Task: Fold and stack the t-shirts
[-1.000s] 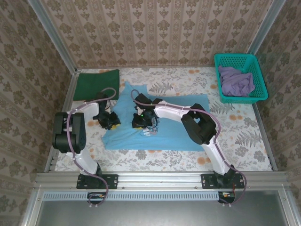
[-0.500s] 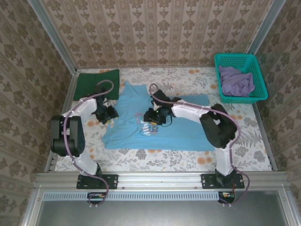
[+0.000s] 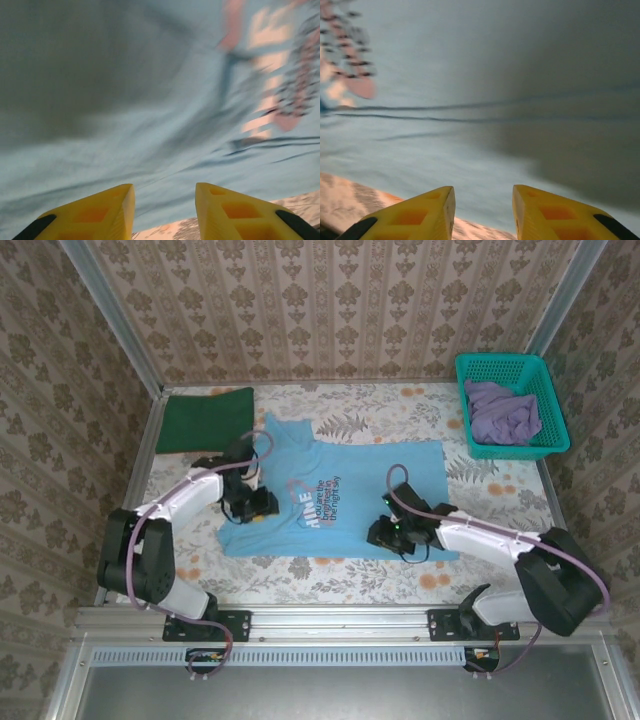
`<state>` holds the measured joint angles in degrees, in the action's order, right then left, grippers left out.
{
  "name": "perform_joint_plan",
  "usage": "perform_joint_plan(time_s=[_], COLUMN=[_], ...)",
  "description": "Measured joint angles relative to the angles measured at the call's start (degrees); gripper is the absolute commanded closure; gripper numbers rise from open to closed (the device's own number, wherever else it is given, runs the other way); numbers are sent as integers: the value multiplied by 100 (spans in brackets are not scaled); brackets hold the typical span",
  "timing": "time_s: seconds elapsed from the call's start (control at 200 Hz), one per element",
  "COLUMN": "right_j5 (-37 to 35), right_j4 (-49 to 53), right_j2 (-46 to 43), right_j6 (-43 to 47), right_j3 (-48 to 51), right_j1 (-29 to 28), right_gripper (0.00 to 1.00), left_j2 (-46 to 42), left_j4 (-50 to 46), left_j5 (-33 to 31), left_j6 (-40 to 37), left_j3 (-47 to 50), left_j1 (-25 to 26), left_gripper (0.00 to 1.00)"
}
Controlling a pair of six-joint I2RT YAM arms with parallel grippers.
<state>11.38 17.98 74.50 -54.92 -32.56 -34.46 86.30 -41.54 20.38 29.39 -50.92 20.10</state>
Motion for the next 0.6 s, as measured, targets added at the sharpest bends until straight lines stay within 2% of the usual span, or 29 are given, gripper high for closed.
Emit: perform_joint_plan(time_s=[0.165, 0.6], right_j5=[-98, 133], right_j4=[-79, -127], right_j2=[-203, -516], right_j6=[-282, -680], right_j3=[389, 748], right_j1=[203, 356], right_gripper=[66, 67], left_j2=[251, -367], left_j4=[109, 289], left_j5=[-61, -44], left_j6=[249, 686], left_j3=[581, 1123], left_j1=[-101, -142], left_gripper=[65, 63])
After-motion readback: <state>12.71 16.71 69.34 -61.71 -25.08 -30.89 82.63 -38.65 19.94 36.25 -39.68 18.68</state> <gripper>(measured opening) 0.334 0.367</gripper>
